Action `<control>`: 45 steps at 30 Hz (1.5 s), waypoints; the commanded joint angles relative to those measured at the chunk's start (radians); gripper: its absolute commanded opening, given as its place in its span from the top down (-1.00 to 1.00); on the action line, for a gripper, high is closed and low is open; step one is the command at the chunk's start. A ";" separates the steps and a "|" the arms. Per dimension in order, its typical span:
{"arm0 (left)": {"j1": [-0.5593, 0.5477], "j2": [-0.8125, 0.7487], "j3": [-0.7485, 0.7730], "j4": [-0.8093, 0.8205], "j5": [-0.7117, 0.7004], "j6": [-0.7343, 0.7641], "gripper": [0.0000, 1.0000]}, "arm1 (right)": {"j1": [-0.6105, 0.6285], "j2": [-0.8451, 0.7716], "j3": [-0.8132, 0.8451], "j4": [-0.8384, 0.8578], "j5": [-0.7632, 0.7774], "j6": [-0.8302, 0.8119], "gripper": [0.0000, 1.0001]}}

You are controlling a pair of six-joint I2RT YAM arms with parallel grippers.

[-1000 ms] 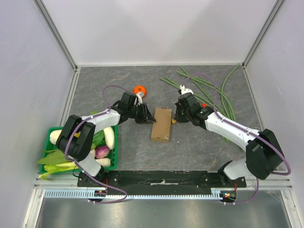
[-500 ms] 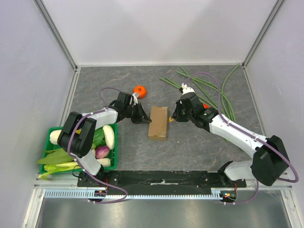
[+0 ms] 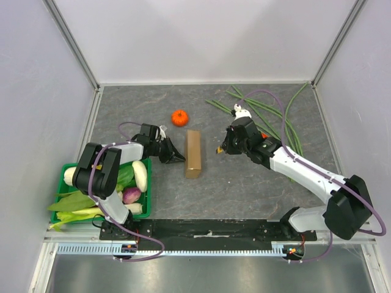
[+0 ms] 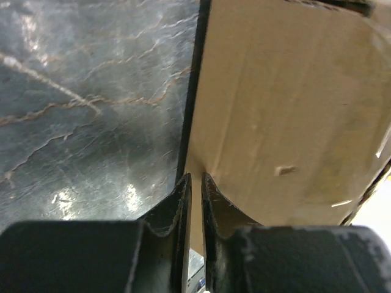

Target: Unpack the express box

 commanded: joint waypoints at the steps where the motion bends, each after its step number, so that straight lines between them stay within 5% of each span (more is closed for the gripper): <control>1: 0.003 0.015 -0.006 -0.005 0.002 -0.020 0.67 | 0.005 0.058 0.050 0.005 0.026 0.008 1.00; 16: 0.003 -0.025 -0.012 -0.036 0.004 -0.023 0.65 | 0.105 0.341 0.243 0.105 0.011 -0.055 1.00; 28: -0.013 -0.063 -0.181 0.204 0.171 -0.154 0.58 | 0.105 0.460 0.335 0.210 -0.088 -0.154 1.00; 39: -0.012 -0.347 -0.010 -0.295 -0.336 -0.005 0.43 | 0.108 0.270 0.389 0.063 0.149 -0.197 1.00; 45: -0.010 -0.419 0.131 -0.399 -0.505 0.070 -0.02 | 0.212 0.126 0.303 0.078 0.213 -0.272 1.00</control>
